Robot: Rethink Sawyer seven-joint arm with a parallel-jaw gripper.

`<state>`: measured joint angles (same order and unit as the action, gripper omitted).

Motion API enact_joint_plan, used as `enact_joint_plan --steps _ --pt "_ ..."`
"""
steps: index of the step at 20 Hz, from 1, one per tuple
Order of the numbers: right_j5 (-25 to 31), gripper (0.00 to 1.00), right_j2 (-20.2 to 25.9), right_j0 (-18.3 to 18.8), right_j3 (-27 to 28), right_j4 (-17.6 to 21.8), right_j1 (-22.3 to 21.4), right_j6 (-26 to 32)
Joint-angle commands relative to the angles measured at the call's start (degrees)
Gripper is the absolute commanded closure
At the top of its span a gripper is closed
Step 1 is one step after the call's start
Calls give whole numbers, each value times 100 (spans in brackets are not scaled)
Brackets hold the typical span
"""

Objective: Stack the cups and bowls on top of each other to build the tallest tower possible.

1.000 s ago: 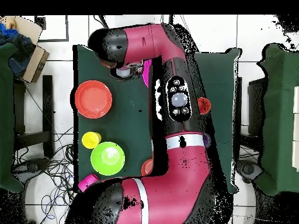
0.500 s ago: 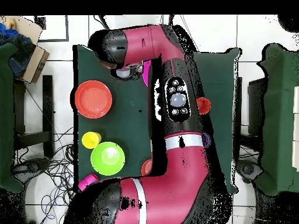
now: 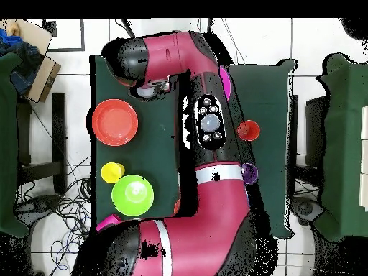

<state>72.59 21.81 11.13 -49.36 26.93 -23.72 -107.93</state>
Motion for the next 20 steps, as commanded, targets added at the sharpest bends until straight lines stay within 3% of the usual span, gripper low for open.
enact_joint_plan --steps 1,20 --pt "-190 0 -10 -163 -478 139 394 296" --pt "-138 0 -20 -258 -272 161 573 309"
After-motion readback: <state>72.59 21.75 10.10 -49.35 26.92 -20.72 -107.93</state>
